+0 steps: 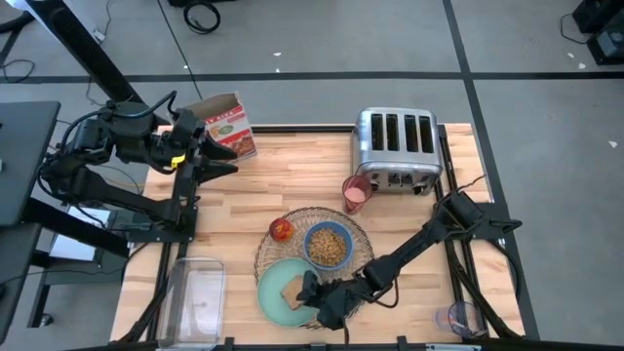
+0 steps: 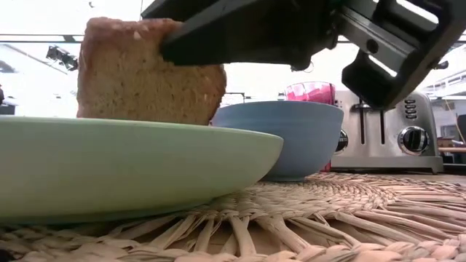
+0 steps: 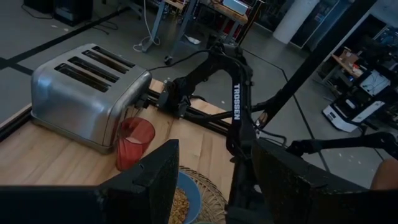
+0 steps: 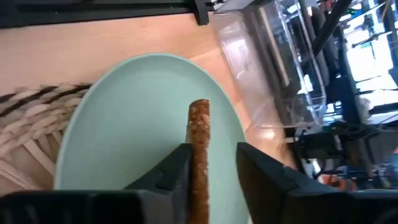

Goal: Arrange a breakfast setting
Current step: Put the toasted bread on the light green plate, then put the orange spoon on the brown tablemat to the right of the blue bowl

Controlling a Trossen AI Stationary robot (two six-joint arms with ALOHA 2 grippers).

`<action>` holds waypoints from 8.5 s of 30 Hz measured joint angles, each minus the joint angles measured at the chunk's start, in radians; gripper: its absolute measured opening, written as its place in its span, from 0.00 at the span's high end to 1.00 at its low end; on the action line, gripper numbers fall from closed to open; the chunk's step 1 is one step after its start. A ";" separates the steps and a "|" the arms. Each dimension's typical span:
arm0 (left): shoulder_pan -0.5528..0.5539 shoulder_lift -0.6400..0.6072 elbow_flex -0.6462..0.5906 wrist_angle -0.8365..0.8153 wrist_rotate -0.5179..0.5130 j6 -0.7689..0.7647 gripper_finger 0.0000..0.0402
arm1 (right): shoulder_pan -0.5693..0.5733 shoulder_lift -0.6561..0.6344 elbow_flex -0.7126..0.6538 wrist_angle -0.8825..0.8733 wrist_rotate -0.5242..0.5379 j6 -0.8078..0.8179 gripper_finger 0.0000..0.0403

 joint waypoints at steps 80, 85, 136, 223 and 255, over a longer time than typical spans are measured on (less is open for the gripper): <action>-0.069 0.081 0.000 -0.027 -0.051 0.121 0.48 | 0.702 -0.250 0.648 -1.677 -0.537 2.122 0.61; -0.069 0.082 0.000 -0.028 -0.051 0.121 0.48 | 0.732 -0.219 0.647 -1.740 -0.489 2.113 0.57; -0.068 0.081 0.000 -0.028 -0.052 0.131 0.48 | 0.715 -0.259 0.501 -1.762 -0.617 1.943 0.91; -0.479 0.591 0.000 0.666 -0.981 1.017 0.48 | -0.144 -0.670 0.382 -0.833 0.095 2.469 0.97; -0.397 0.587 0.000 0.953 -1.293 1.717 0.78 | -0.232 -0.546 0.383 -0.384 0.413 2.348 0.96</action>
